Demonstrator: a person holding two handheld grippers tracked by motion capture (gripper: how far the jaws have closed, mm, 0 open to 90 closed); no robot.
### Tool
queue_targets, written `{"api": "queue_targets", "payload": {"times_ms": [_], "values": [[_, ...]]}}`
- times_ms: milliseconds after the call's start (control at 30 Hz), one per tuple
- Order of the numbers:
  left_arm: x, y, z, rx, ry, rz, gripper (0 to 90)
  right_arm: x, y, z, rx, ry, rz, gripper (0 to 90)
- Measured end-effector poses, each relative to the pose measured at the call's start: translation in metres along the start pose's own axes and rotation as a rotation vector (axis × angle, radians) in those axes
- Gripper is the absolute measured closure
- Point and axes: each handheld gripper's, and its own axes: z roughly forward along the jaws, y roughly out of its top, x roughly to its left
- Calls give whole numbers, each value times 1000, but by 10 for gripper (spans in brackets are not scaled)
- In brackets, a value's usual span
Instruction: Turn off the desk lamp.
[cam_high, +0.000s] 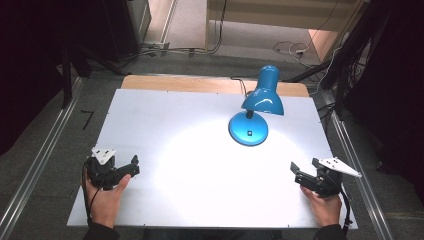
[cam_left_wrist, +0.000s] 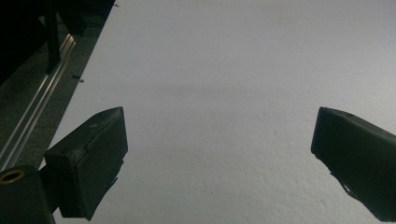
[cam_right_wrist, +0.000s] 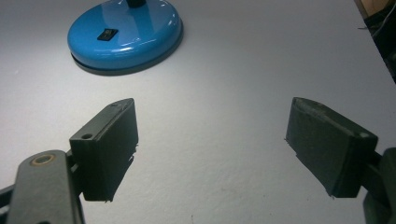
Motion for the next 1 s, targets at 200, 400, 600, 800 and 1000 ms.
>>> {"api": "queue_targets", "payload": {"times_ms": [200, 400, 600, 800, 1000], "values": [[0, 0, -1, -3, -4, 0, 44, -1, 1, 1, -11, 12, 12, 156], [-1, 0, 1, -5, -6, -1, 44, 0, 2, 6, 6, 10, 15, 158], [-6, 1, 2, -14, -20, 9, 44, 2, 2, 9, 10, 24, 20, 158], [-9, 5, 4, -26, -30, 4, 44, 8, 5, 14, 7, 30, 26, 170], [-10, 5, 7, -21, -51, 15, 44, 22, 8, 27, 22, 51, -13, 173]]}}
